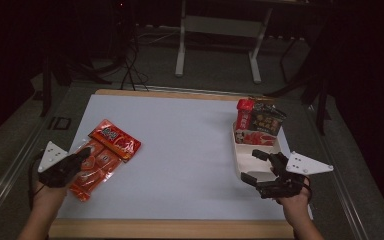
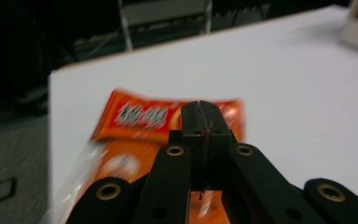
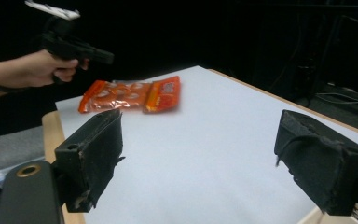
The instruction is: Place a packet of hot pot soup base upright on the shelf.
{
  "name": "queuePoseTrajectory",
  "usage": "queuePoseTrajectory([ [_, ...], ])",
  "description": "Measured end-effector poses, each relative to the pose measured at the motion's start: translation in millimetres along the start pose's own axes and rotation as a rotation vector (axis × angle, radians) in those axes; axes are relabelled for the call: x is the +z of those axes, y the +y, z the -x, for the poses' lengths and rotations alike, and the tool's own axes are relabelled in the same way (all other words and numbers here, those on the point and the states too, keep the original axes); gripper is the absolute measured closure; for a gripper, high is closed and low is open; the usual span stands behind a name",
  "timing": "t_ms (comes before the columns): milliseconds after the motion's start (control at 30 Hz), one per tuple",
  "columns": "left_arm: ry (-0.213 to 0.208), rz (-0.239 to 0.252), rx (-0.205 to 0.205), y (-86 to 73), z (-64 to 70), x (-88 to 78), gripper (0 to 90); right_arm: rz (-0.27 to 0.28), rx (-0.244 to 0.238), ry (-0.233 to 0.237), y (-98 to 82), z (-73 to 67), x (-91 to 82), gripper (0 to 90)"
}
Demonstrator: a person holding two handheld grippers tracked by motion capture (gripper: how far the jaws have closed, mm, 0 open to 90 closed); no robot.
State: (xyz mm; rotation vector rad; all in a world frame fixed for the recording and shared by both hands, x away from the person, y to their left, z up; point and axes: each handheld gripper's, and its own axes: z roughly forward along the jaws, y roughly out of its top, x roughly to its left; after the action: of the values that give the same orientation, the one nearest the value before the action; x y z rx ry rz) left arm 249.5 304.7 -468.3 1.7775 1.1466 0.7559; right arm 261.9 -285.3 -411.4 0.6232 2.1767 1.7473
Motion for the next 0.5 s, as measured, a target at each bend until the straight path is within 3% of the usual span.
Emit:
queuePoseTrajectory([
  [133,0.059,-0.081,0.002,-17.3,-26.3,5.2,90.0,-0.003,0.006,0.02,-2.5,-0.8,1.6,15.1],
  [233,0.063,-0.097,0.0,-20.4,-30.2,7.2,90.0,-0.01,0.002,0.025,-3.2,-1.5,3.4,15.2],
  [267,0.071,-0.121,-0.003,-27.3,-39.2,12.0,90.0,-0.014,-0.003,0.033,-3.6,-3.2,5.3,15.1],
  [333,0.09,-0.145,-0.013,-31.3,-45.8,15.8,90.0,-0.016,-0.007,0.037,-3.5,-3.7,5.7,15.2],
  [367,0.127,-0.168,-0.015,-35.1,-51.9,19.0,90.0,-0.017,-0.013,0.039,-3.2,-4.1,6.3,15.2],
  [400,0.127,-0.168,-0.015,-35.1,-51.9,19.0,90.0,-0.017,-0.013,0.039,-3.2,-4.1,6.3,15.2],
  [500,0.143,-0.204,-0.052,-42.1,-65.1,24.0,90.0,-0.01,-0.011,0.042,-2.0,-2.4,6.8,15.2],
])
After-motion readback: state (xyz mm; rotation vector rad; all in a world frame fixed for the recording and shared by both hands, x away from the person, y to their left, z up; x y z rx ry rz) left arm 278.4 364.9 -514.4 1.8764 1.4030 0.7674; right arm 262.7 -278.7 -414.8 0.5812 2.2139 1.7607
